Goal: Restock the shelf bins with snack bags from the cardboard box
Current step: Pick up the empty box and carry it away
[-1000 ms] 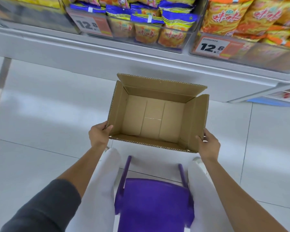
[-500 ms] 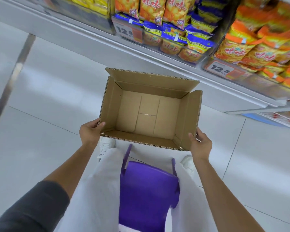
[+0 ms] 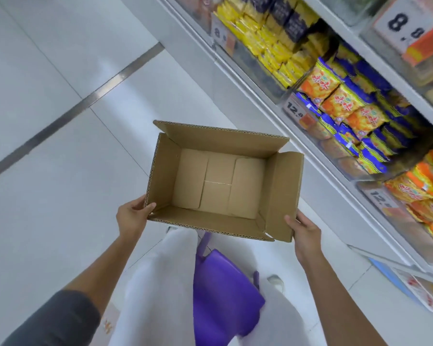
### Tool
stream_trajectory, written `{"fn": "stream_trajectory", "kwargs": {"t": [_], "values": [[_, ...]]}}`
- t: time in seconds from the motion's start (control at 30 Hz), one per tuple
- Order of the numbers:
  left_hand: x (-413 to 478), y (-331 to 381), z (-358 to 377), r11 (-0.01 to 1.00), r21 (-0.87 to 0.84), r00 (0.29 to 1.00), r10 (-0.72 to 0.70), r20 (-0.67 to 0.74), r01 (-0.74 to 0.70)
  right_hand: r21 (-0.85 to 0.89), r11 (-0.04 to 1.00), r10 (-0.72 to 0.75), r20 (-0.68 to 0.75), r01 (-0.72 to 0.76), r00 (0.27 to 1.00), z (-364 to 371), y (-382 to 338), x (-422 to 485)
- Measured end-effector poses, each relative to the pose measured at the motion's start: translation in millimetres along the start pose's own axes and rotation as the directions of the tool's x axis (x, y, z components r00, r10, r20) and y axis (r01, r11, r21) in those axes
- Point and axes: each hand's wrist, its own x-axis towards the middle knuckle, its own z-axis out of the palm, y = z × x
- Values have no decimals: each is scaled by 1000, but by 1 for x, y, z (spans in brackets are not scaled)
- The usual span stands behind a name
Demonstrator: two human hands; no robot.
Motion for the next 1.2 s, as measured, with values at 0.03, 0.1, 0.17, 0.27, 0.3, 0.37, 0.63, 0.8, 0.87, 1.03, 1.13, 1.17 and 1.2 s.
{"fn": "stream_trajectory", "kwargs": {"t": [0.03,0.1,0.17,0.27,0.3,0.37,0.63,0.8,0.87,1.03,1.13,1.17,1.2], "values": [[1,-2,-12,999,-27,999,-19,-38,18,-36,999,-2,13,3,1000,17,-3,-1],[6,-7,-34,996,-74,993,-54,-105,47,-122,992,-16,31,20,999,54,-10,-3],[14,-14,-56,993,-95,984,-89,-155,75,-214,975,-39,72,54,997,96,-16,-3],[35,-28,-91,982,-140,964,-152,-219,123,-332,939,-41,138,85,990,166,-18,2],[45,-30,-104,978,-154,954,-174,-243,139,-368,925,-34,158,91,987,190,-18,7],[65,-36,-129,970,-175,935,-216,-282,171,-457,883,-27,187,111,982,237,-18,14],[128,-25,-237,920,-309,867,-346,-358,240,-642,733,-82,243,224,967,414,-29,2],[161,-13,-308,873,-433,821,-410,-398,226,-685,676,-49,328,274,943,524,-46,-9],[180,-12,-335,851,-478,809,-432,-399,218,-702,646,-28,369,299,929,570,-50,-6],[238,-16,-402,803,-562,743,-499,-446,201,-709,592,7,480,383,877,710,-58,-19],[279,-14,-448,766,-611,692,-552,-465,201,-715,549,40,539,432,841,801,-57,-27],[293,-13,-464,751,-629,671,-573,-471,200,-718,535,53,554,445,831,833,-54,-28],[307,-11,-481,733,-650,648,-597,-474,201,-725,520,71,564,452,823,866,-51,-30]]}}
